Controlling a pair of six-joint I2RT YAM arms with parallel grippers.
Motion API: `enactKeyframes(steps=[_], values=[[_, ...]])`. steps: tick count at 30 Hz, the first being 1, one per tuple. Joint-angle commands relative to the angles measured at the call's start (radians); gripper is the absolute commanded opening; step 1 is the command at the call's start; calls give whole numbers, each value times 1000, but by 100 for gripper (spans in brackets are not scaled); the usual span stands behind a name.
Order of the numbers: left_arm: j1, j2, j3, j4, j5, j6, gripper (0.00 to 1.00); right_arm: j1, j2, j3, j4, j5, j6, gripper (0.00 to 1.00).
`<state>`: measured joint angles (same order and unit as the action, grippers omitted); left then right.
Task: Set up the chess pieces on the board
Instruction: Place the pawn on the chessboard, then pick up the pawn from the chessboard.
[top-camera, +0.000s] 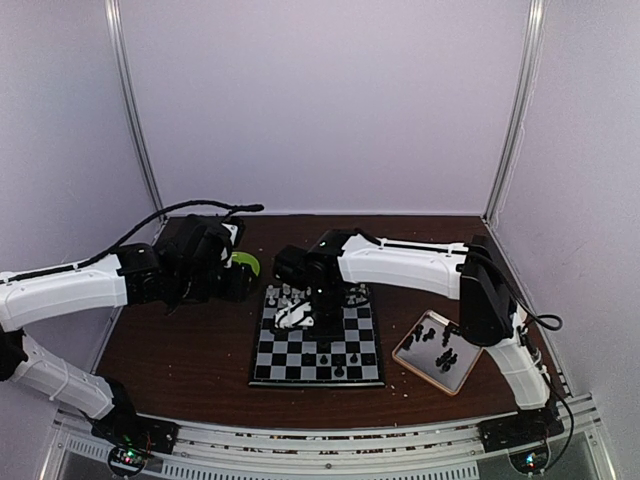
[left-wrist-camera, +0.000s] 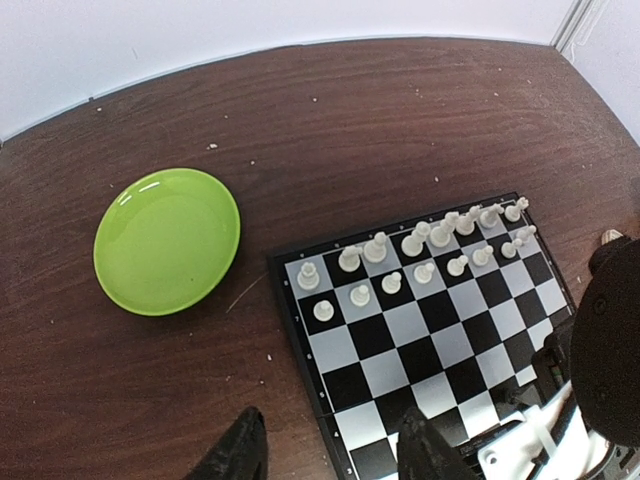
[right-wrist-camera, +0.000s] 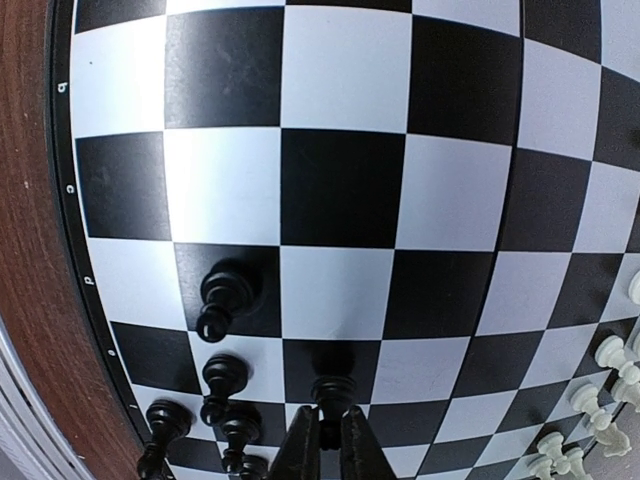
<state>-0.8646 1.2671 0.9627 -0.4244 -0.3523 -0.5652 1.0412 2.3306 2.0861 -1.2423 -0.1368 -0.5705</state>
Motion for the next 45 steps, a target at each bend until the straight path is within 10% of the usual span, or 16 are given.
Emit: enactKeyframes(steps=[1,15,32,45], values=[[7,-8,-13,40,-1,-12,45,-3,10,9,-7,30,16,11],[7,43,39,24,81,65,47,-24,-197,-92,-25,14,29,24],[-129,522,445,-155,424,301,46,-512,-1091,-1060,589,-308,142,33],[-178,724,589,-291,407,318,41,-554,-1001,-1052,564,-355,101,35]])
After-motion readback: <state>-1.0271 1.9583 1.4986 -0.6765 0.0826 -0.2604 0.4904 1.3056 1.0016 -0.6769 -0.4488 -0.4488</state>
